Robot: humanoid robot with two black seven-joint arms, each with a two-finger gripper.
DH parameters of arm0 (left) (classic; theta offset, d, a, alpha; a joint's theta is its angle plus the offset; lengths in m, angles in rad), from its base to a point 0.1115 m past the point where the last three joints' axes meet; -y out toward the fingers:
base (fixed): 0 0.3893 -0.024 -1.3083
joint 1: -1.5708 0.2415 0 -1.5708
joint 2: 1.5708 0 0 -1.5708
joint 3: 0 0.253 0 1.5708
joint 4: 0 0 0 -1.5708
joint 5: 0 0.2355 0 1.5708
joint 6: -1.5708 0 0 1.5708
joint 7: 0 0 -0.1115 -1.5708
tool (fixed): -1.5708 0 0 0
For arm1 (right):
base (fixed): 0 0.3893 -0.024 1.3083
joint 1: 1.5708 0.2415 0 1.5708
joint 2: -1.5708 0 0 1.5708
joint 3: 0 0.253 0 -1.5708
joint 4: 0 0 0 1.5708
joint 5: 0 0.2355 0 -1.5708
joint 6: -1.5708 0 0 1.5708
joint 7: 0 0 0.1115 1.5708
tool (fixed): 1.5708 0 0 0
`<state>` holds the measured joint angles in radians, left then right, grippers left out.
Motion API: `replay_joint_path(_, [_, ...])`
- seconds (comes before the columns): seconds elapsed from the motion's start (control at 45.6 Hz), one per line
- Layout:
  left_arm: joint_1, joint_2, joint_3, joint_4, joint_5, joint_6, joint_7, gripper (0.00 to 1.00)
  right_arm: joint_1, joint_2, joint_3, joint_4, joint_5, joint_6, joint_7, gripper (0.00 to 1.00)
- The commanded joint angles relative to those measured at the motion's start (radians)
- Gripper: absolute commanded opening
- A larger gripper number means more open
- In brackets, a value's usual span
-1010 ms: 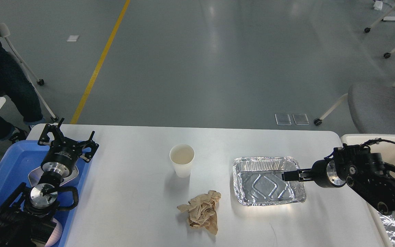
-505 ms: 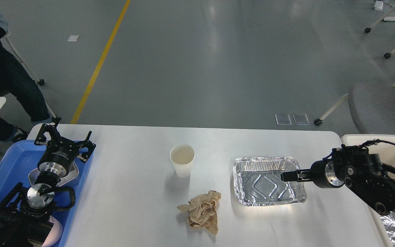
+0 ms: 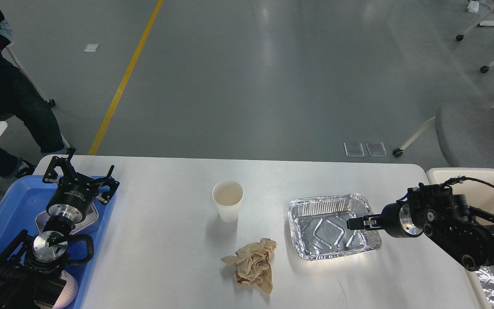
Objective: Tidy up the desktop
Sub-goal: 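Reach the right gripper toward the foil tray, then grasp the foil tray rim with the right gripper and drag it closer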
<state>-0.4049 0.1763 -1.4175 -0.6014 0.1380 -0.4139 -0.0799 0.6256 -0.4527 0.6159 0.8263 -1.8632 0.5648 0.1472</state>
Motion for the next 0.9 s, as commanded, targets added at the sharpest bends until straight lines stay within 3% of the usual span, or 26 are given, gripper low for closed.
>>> replay_joint_path(0.0, [0.002,0.002,-0.001,0.000,0.000,0.000,0.000,0.98,0.000,0.000,0.001,-0.001,0.007,0.001,-0.001,0.18])
replay_joint_path(0.11, [0.002,0.003,-0.001,0.000,0.000,0.000,0.000,0.98,0.000,-0.001,0.001,-0.001,0.012,0.001,-0.001,0.15])
replay_joint_path(0.176, [0.000,0.003,-0.001,0.000,0.000,0.001,0.000,0.98,0.003,0.005,0.004,-0.009,0.015,-0.014,-0.003,0.00])
replay_joint_path(0.658, [0.000,0.003,-0.001,0.000,0.000,0.001,0.000,0.98,0.008,0.019,0.016,-0.026,0.035,-0.006,-0.011,0.00])
replay_joint_path(0.878, [-0.002,0.002,0.000,0.000,0.000,0.003,0.000,0.98,0.037,-0.052,0.041,-0.024,0.108,0.015,-0.014,0.00])
